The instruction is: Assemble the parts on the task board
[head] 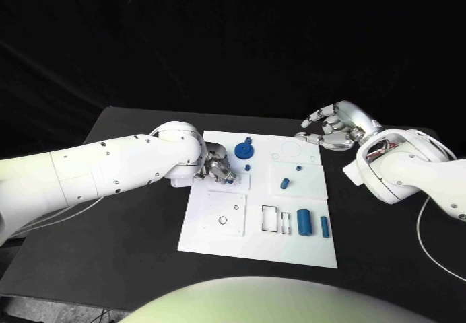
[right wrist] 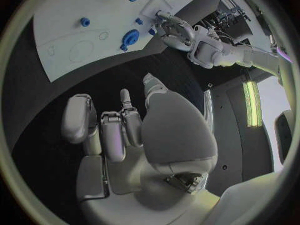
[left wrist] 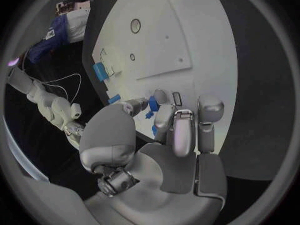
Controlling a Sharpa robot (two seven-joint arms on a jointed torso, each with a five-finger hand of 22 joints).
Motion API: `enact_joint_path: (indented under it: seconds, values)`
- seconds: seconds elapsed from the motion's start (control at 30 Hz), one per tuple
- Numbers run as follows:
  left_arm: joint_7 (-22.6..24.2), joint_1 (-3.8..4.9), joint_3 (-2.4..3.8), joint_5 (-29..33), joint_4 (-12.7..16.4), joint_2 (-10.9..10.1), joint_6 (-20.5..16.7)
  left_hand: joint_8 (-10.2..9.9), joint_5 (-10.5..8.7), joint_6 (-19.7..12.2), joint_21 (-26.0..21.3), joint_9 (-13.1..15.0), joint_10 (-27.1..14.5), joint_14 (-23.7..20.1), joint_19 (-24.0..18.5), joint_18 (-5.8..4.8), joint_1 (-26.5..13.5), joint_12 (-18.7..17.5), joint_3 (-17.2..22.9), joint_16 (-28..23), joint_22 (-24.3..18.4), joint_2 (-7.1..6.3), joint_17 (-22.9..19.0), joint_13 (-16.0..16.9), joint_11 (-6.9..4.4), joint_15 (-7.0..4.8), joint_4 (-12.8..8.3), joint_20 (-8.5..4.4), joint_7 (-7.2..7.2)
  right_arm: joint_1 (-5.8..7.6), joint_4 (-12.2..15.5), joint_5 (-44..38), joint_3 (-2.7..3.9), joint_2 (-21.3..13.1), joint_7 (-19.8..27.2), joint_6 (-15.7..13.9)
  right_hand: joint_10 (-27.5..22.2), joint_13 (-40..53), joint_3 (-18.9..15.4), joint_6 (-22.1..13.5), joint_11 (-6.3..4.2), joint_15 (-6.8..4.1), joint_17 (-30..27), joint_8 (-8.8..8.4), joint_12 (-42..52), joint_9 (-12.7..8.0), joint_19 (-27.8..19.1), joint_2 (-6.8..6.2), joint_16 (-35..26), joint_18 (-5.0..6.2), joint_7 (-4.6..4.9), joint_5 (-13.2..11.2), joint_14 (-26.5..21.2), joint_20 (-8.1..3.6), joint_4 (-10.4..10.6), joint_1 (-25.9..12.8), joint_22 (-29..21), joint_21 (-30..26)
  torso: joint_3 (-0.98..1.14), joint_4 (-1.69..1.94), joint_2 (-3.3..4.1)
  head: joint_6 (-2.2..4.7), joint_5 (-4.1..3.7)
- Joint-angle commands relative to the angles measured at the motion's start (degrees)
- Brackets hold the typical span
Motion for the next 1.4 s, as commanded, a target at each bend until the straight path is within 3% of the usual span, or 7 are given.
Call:
enact_joint_path:
  seconds: [0.03, 0.33, 1.13, 1.23, 1.27, 1.33, 1.4]
  values:
    - [-0.16, -0.04, 0.12, -0.51, -0.14, -0.11, 0.76, -0.25, 0.03, 0.29, -0.14, -0.05, 0.42, 4.55, 0.45, -0.61, -0.01, 0.23, -0.31, 0.39, 0.09, 0.47, 9.74, 0.07, -0.10, -0.43, -0.01, -0.06, 0.00, -0.03, 0.06, -0.63, 0.00, -0.01, 0.14, 0.65, 0.06, 4.92, -0.37, -0.40, -0.34, -0.23, 4.28, 0.21, 0.20, 0.05, 0.19, -0.15, -0.17, 0.61, 0.09, 0.14, 3.66, 0.00, 0.00, -0.47, 0.55, -0.04, 0.04, 0.01, 0.00, 0.01, -0.01]
    - [-0.12, -0.03, 0.55, -0.63, -0.33, -0.34, 0.61, -0.25, 0.03, 0.29, -0.14, -0.05, 0.42, 4.55, 0.45, -0.61, 0.02, 0.23, -0.35, 0.39, 0.09, 0.45, 9.73, 0.07, -0.10, -0.43, -0.03, -0.06, 0.00, -0.06, -0.01, -0.63, 0.00, 0.05, 0.15, 0.66, 0.06, 4.92, -0.37, -0.40, -0.34, -0.23, 4.28, 0.21, 0.20, 0.05, 0.19, -0.15, -0.17, 0.61, 0.09, 0.14, 3.66, 0.00, 0.00, -0.47, 0.55, -0.04, 0.05, 0.02, -0.05, 0.01, 0.10]
    - [-0.08, -0.02, 0.60, 0.41, -0.19, 0.24, 0.67, -0.26, 0.04, 0.31, -0.10, -0.05, 0.46, 4.54, 0.51, -0.64, 0.27, 0.24, -0.61, 0.38, 0.20, 0.40, 9.71, 0.10, -0.11, -0.43, -0.13, -0.07, -0.02, -0.24, -0.14, -0.63, 0.00, 0.18, 0.17, 0.73, 0.08, 4.92, -0.44, -0.42, -0.36, -0.24, 4.32, 0.34, 0.21, 0.04, 0.19, -0.08, -0.17, 0.62, 0.07, 0.26, 3.68, -0.01, -0.02, -0.64, 0.53, -0.11, 0.06, -0.04, -0.07, 0.01, 0.22]
    - [-0.08, -0.02, 0.60, 0.42, -0.14, 0.26, 0.68, -0.36, 0.44, 0.30, -0.09, -0.06, 0.52, 4.55, 0.55, -0.65, 2.04, 0.26, -0.36, 0.39, 0.26, 1.35, 9.72, 0.13, -0.18, -0.47, -0.53, -0.08, -0.11, -0.25, -0.13, -0.63, 0.00, 0.17, 0.17, 0.74, 0.08, 4.92, -0.44, -0.42, -0.36, -0.24, 4.32, 0.34, 0.21, 0.04, 0.19, -0.08, -0.17, 0.62, 0.07, 0.26, 3.68, -0.01, -0.02, -0.64, 0.53, -0.11, 0.06, -0.02, -0.08, 0.01, 0.19]
    - [-0.08, -0.02, 0.60, 0.42, -0.13, 0.26, 0.68, -0.49, 0.66, 0.15, -0.06, -0.08, 0.56, 4.56, 0.57, -0.65, 3.63, 0.28, 0.86, 0.39, 0.32, 2.55, 9.73, 0.17, -0.27, -0.54, -0.99, -0.10, -0.21, -0.25, -0.13, -0.63, 0.00, 0.17, 0.16, 0.74, 0.08, 4.92, -0.44, -0.42, -0.36, -0.24, 4.32, 0.34, 0.21, 0.04, 0.19, -0.08, -0.17, 0.62, 0.07, 0.26, 3.68, -0.01, -0.02, -0.64, 0.53, -0.11, 0.05, 0.00, -0.07, 0.01, 0.18]
    - [-0.08, -0.02, 0.60, 0.41, -0.13, 0.27, 0.70, -0.62, 0.69, 0.02, -0.09, -0.10, 0.57, 4.55, 0.53, -0.64, 4.96, 0.26, 2.38, 0.38, 0.27, 3.63, 9.70, 0.15, -0.29, -0.56, -1.29, -0.12, -0.22, -0.25, -0.13, -0.63, 0.00, 0.16, 0.13, 0.75, 0.08, 4.92, -0.44, -0.42, -0.36, -0.24, 4.32, 0.34, 0.21, 0.04, 0.19, -0.08, -0.17, 0.62, 0.07, 0.26, 3.68, -0.01, -0.02, -0.64, 0.53, -0.11, 0.06, 0.00, -0.05, 0.01, 0.18]
    - [-0.09, -0.02, 0.60, 0.41, -0.13, 0.27, 0.72, -0.66, 0.68, -0.08, -0.08, -0.06, 0.58, 4.56, 0.54, -0.65, 5.77, 0.26, 3.67, 0.38, 0.31, 4.07, 9.72, 0.16, -0.27, -0.54, -1.60, -0.13, -0.19, -0.26, -0.13, -0.63, 0.00, 0.16, 0.11, 0.77, 0.08, 4.92, -0.44, -0.42, -0.36, -0.24, 4.32, 0.34, 0.21, 0.04, 0.19, -0.08, -0.17, 0.62, 0.07, 0.26, 3.68, -0.01, -0.02, -0.64, 0.53, -0.11, 0.04, -0.02, -0.03, 0.01, 0.18]
